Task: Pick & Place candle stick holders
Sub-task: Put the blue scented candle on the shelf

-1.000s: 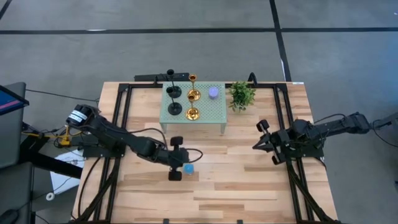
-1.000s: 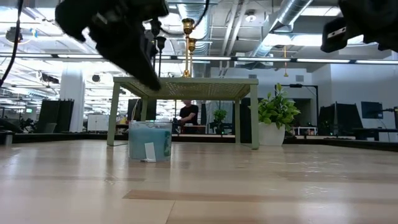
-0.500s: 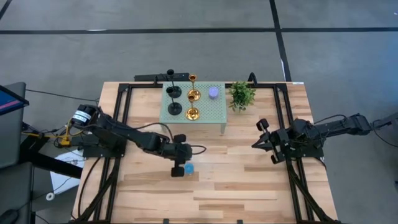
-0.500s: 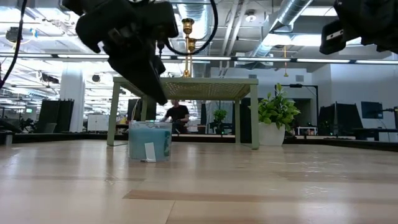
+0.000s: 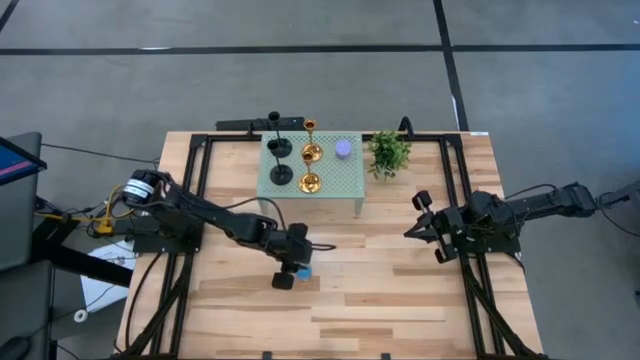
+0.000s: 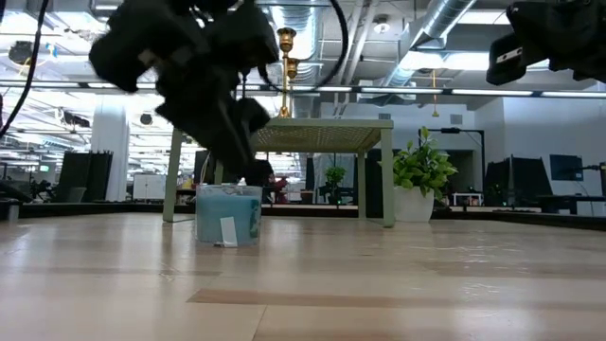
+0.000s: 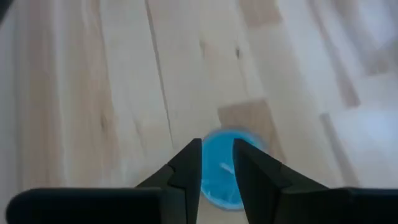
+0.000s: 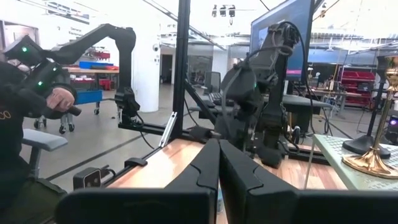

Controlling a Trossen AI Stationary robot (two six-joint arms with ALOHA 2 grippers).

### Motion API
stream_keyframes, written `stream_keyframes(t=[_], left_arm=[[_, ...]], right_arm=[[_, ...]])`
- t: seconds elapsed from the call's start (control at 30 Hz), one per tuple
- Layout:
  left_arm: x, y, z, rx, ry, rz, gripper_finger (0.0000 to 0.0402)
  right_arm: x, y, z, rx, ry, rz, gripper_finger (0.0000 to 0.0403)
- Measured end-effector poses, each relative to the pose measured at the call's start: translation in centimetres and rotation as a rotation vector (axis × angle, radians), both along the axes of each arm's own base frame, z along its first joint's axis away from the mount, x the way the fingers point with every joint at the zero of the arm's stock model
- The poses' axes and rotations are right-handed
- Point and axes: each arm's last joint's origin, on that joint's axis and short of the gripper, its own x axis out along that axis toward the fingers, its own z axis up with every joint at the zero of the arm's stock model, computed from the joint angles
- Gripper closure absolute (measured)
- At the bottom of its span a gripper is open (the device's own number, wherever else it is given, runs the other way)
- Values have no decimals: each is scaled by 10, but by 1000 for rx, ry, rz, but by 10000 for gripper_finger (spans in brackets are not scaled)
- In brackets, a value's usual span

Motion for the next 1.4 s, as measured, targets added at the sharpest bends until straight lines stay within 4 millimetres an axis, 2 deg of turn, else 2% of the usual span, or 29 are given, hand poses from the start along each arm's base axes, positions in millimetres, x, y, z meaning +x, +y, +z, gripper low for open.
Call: stream_keyframes(t=[0.1, 0.23, 0.43, 1.4], left_arm=[[5, 0, -12, 25, 32, 17, 311], [8, 0, -15, 33, 25, 19, 312], [5, 3, -4, 26, -16, 33, 319], [4, 0, -5, -84, 32, 49, 323]], right_arm=[[0, 0, 0, 0, 1, 0, 403], [0, 0, 0, 0, 1, -1, 403], [0, 0, 0, 0, 1, -2, 403], [0, 0, 0, 0, 1, -1, 403]])
